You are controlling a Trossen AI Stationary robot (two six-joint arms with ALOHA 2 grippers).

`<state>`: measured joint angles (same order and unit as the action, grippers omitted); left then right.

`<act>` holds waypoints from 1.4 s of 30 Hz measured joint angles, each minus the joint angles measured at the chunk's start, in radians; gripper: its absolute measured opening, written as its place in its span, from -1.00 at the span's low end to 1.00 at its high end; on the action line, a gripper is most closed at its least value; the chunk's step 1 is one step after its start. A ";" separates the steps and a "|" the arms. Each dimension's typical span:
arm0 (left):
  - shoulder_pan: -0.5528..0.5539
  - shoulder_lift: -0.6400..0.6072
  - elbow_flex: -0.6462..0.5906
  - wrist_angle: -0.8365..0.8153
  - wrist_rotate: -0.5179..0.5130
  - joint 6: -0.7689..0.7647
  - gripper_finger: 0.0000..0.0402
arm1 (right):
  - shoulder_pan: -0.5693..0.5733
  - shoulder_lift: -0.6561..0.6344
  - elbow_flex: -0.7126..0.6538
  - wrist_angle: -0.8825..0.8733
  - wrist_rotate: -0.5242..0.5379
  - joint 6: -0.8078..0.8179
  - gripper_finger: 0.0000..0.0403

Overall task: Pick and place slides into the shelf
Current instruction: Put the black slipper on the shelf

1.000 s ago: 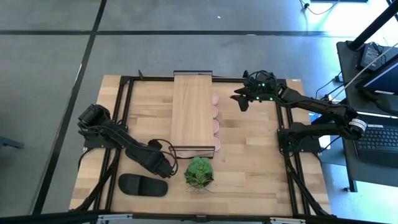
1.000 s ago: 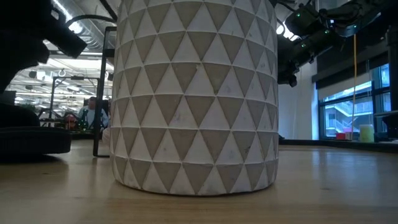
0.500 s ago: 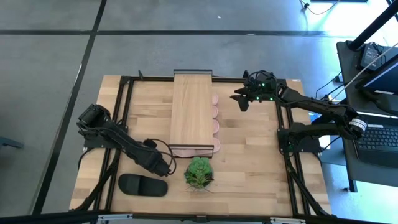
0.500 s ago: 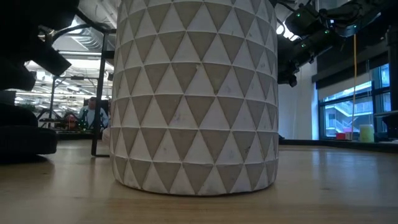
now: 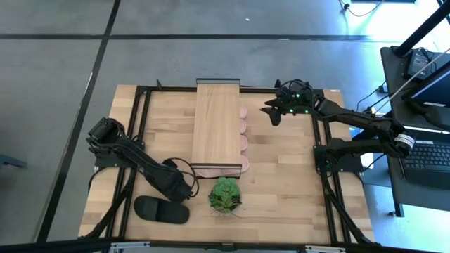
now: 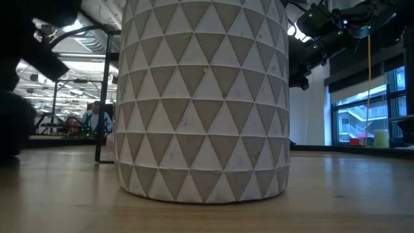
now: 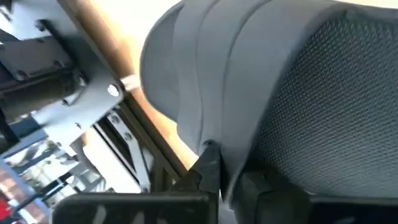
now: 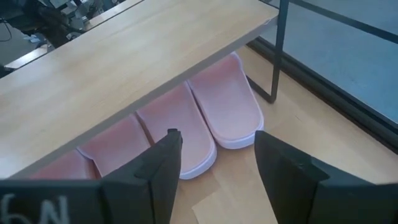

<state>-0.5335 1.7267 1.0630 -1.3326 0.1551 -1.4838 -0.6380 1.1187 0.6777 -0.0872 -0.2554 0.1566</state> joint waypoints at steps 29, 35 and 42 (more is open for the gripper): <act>0.180 -0.438 0.265 -0.240 -0.382 -0.005 -0.99 | 0.007 0.000 0.000 0.040 0.000 0.048 0.00; 0.333 -0.435 0.453 -0.239 -0.587 0.242 -0.99 | 0.007 0.000 0.000 0.079 0.000 0.063 0.00; 0.593 -0.314 0.613 -0.240 -0.652 0.590 -0.99 | 0.007 0.000 0.000 0.099 0.000 0.103 0.00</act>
<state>0.0600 1.4123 1.6760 -1.5725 -0.4966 -0.8942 -0.6308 1.1187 0.6777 0.0121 -0.2558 0.2596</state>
